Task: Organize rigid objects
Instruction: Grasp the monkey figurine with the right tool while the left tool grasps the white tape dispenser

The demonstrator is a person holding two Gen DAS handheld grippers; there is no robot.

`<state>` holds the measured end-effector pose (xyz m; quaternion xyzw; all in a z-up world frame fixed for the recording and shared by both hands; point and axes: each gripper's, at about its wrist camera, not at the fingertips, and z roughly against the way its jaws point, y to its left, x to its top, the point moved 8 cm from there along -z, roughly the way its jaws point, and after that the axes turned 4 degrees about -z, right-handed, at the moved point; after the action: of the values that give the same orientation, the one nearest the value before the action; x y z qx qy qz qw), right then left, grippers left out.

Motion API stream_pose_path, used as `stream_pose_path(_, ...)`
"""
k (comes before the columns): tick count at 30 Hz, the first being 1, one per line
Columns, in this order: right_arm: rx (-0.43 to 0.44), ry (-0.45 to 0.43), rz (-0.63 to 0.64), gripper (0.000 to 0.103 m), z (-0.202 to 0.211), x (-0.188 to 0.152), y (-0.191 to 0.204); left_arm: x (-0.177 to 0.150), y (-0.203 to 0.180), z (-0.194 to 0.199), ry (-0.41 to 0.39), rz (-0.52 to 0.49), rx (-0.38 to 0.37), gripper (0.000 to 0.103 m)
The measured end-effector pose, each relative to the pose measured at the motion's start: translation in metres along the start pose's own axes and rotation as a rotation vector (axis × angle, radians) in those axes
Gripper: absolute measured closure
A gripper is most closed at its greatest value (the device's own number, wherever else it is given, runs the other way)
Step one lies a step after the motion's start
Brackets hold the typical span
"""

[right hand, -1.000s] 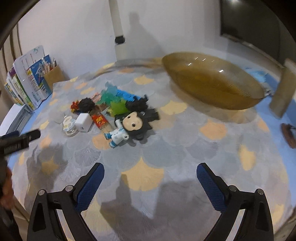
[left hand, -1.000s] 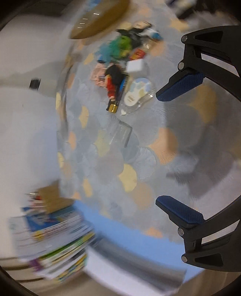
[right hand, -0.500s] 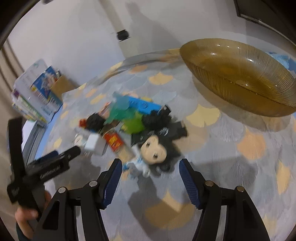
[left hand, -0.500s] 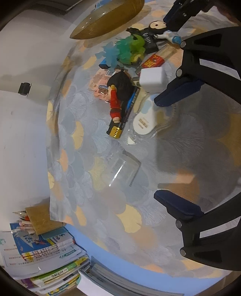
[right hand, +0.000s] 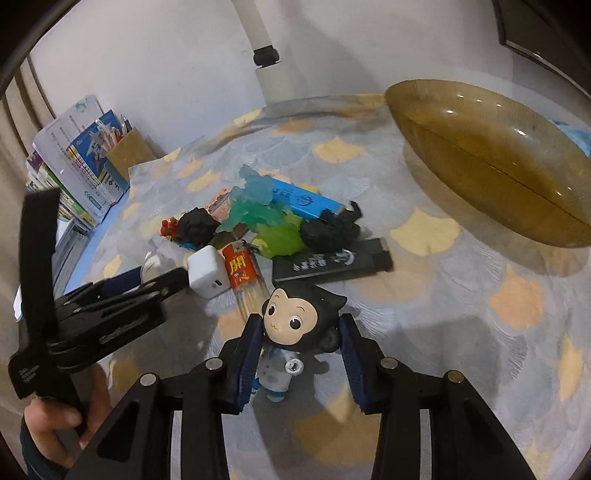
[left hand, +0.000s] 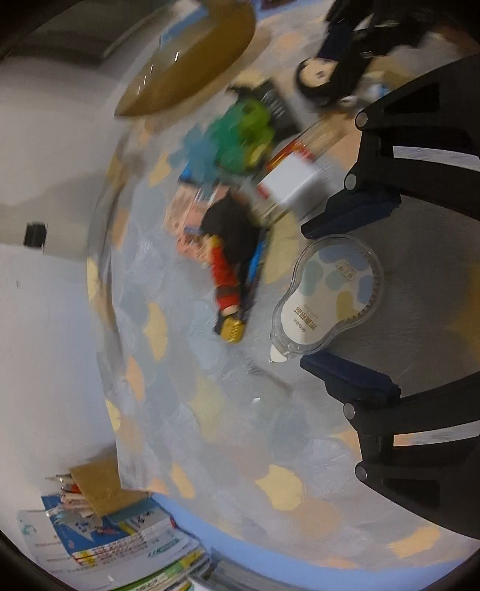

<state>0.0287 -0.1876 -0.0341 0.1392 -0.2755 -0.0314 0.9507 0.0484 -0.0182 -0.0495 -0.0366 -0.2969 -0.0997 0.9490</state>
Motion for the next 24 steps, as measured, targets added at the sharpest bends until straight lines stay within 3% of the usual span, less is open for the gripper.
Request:
stream_pose_path(6,0.077,0.011,0.048,0.062,0.024,-0.013,-0.004,-0.036,-0.009,0.031,-0.001,-0.103,-0.155,0.042)
stream_pose_path(11,0.102,0.095,0.159,0.062,0.032,-0.037,-0.001,-0.055,-0.033,0.047,-0.016,-0.226,-0.266,0.041)
stream_pose_path(14,0.073,0.093,0.176,0.062,0.032,-0.043,-0.004,-0.061,-0.038,0.042,-0.011,-0.263,-0.219,0.034)
stream_pose_path(18,0.056,0.096,0.184,0.060,0.035,-0.046,-0.008,-0.071,-0.026,0.043,-0.009,-0.236,-0.182,0.034)
stream_pose_path(20,0.053,0.090,0.187,0.047,0.037,-0.046,-0.009,-0.077,-0.016,0.048,-0.006,-0.218,-0.161,0.034)
stream_pose_path(24,0.075,0.081,0.173,0.040,0.039,-0.048,-0.004,-0.081,-0.002,0.056,-0.013,-0.176,-0.153,0.034)
